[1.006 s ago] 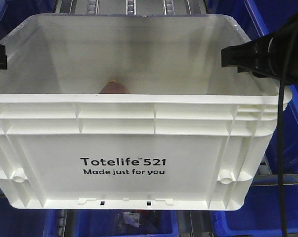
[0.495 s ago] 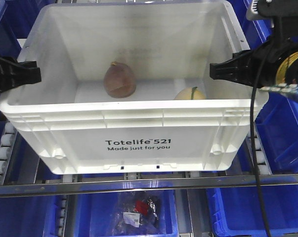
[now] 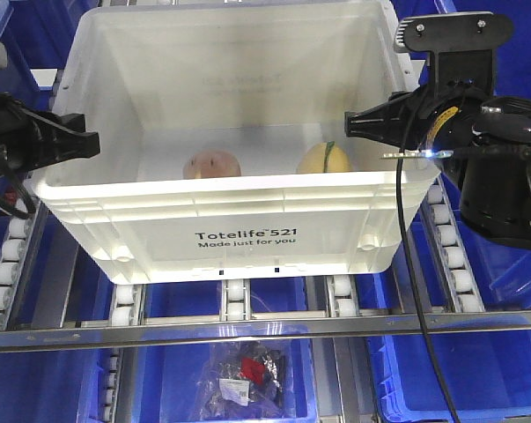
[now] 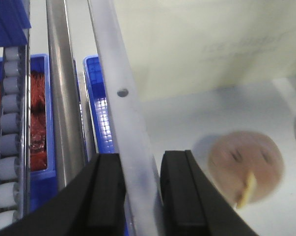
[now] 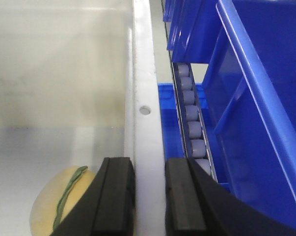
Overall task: Place moving items into box and shelve
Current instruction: 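Lower the tote onto the roller track with both grippers, then open both grippers and withdraw them from the tote rims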
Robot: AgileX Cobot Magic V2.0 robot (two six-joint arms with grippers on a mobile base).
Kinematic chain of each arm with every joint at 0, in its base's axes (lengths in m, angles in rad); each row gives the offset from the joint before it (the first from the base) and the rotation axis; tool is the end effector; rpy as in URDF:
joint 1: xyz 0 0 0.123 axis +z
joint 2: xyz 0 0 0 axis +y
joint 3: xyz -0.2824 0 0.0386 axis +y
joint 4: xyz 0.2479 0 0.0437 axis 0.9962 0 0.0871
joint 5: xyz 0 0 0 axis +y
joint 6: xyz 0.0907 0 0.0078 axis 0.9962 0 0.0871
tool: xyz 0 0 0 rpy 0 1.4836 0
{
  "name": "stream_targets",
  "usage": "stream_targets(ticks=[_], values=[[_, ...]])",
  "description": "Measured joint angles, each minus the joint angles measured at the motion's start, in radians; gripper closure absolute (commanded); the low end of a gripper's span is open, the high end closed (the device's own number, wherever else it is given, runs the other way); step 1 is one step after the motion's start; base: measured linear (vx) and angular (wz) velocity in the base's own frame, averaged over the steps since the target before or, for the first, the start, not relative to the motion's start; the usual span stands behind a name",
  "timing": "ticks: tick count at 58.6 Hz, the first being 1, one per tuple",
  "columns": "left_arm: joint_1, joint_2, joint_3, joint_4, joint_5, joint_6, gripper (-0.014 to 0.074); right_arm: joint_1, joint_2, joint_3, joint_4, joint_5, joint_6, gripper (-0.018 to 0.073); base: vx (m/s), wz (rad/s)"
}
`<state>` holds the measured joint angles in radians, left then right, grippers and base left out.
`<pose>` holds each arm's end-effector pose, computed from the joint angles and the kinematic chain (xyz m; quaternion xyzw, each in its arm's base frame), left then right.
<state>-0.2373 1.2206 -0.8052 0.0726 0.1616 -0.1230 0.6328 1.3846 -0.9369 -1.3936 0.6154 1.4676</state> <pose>0.2570 -0.0610 0.2985 0.0766 0.8539 -0.0691 0.5101 0.2679 0.1322 0.3049 -0.0615 0.8294 -0.0576 0.5523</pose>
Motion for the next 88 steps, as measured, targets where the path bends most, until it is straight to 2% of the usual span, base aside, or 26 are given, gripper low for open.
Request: stream_targets(ticks=[10, 17, 25, 36, 42, 48, 54, 65, 71, 80, 81, 88], values=[[0.000, 0.001, 0.000, 0.030, -0.001, 0.000, 0.0447, 0.000, 0.000, 0.000, -0.001, -0.002, 0.001, 0.0273, 0.00, 0.00], [0.000, 0.000, 0.000, 0.047, -0.001, -0.002, 0.0335, 0.000, 0.000, 0.000, -0.001, -0.019, 0.005, 0.0153, 0.00, 0.00], [0.000, -0.001, 0.000, 0.067, 0.001, 0.015, 0.0190, 0.000, 0.000, -0.001, -0.002, -0.044, 0.007, 0.0057, 0.00, 0.00], [-0.003, -0.047, -0.006, 0.085, -0.055, 0.053, 0.0027, 0.002, -0.030, -0.008, -0.009, -0.088, 0.007, 0.0013, 0.00, 0.00], [-0.003, -0.089, -0.009, 0.087, -0.055, 0.053, -0.0007, 0.007, -0.081, -0.012, -0.011, -0.108, -0.010, 0.0013, 0.00, 0.00], [-0.003, -0.135, -0.009, 0.087, -0.009, 0.064, -0.0003, 0.007, -0.132, -0.013, 0.018, -0.110, -0.076, 0.0013, 0.00, 0.00], [-0.003, -0.191, -0.009, 0.088, 0.068, 0.078, 0.0002, 0.007, -0.191, -0.013, 0.163, -0.089, -0.231, 0.0013, 0.00, 0.00], [-0.003, -0.310, -0.009, 0.108, 0.267, 0.090, 0.0002, 0.007, -0.314, -0.013, 0.579, 0.044, -0.702, 0.0013, 0.00, 0.00], [-0.003, -0.370, -0.009, 0.104, 0.430, 0.090, 0.0002, 0.007, -0.364, -0.013, 0.755, 0.158, -0.919, 0.0013, 0.00, 0.00], [-0.003, -0.447, -0.009, 0.064, 0.665, 0.090, 0.0002, 0.007, -0.449, -0.013, 1.020, 0.254, -1.147, 0.0013, 0.00, 0.00], [-0.003, -0.513, -0.009, 0.030, 0.766, 0.090, 0.0002, 0.007, -0.523, -0.013, 1.119, 0.297, -1.238, 0.0021, 0.00, 0.00], [-0.003, -0.585, -0.009, 0.001, 0.842, 0.093, 0.0002, 0.007, -0.608, 0.003, 1.144, 0.342, -1.265, 0.0032, 0.00, 0.00]])
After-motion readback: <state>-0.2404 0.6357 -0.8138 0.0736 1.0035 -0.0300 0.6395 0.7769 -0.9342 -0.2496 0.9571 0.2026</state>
